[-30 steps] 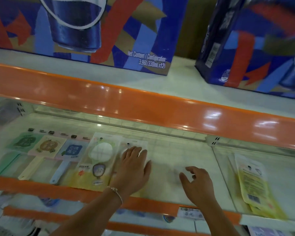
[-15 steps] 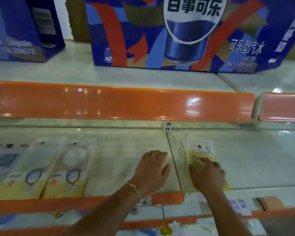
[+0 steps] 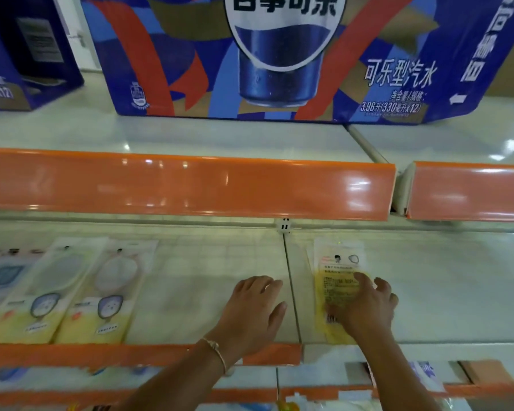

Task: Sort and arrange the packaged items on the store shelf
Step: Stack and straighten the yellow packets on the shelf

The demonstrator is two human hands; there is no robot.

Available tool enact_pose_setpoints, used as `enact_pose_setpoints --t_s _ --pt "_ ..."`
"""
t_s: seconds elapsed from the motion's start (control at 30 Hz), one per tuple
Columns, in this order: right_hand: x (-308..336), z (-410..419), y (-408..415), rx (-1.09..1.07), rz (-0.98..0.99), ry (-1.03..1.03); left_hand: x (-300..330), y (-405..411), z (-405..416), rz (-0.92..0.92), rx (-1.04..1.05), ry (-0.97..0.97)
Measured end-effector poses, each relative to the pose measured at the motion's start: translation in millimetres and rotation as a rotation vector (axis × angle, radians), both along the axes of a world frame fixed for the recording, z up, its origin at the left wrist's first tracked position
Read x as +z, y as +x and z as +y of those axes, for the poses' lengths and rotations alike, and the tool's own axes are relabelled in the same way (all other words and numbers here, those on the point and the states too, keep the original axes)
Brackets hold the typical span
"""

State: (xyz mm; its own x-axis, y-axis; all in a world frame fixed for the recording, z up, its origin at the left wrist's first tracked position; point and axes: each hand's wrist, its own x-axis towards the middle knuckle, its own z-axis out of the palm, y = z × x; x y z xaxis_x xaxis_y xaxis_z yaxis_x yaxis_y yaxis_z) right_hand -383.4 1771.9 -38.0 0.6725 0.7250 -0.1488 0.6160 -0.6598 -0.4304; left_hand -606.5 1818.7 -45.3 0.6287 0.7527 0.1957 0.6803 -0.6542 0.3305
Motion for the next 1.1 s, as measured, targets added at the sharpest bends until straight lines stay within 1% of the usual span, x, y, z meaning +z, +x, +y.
enact_pose_setpoints --t_s 0.17,0.3,0.37,0.43,0.5,0.57,0.6,0.7,0.77,0.83,0.97,1.1 --pt "5 2 4 0.049 0.134 0.033 0 -12 -1 -0.023 0.028 0.017" --pt "15 1 0 0.083 0.155 0.108 5 -22 5 -0.010 0.038 0.018" --pt "20 2 -6 0.069 0.199 0.168 10 -30 13 -0.031 0.058 0.030" --pt "26 4 -14 0.052 0.305 0.224 20 -42 22 -0.071 0.097 0.026" --pt "33 6 -28 0.044 0.452 0.260 30 -56 32 -0.103 0.133 -0.007" --pt "41 8 -47 0.055 0.583 0.301 41 -72 42 -0.111 0.134 -0.012" --pt "44 10 -58 0.075 0.631 0.322 46 -80 47 -0.095 0.123 -0.004" --pt "58 9 -98 0.153 0.738 0.373 49 -105 59 0.050 0.064 0.054" --pt "64 10 -125 0.191 0.804 0.382 45 -121 62 0.107 0.045 0.101" --pt "66 11 -152 0.222 0.837 0.372 41 -137 60 0.102 0.029 0.164" --pt "68 9 -199 0.295 0.857 0.343 35 -170 43 0.008 0.023 0.226" --pt "69 6 -240 0.365 0.868 0.279 29 -215 38 -0.099 -0.006 0.337"
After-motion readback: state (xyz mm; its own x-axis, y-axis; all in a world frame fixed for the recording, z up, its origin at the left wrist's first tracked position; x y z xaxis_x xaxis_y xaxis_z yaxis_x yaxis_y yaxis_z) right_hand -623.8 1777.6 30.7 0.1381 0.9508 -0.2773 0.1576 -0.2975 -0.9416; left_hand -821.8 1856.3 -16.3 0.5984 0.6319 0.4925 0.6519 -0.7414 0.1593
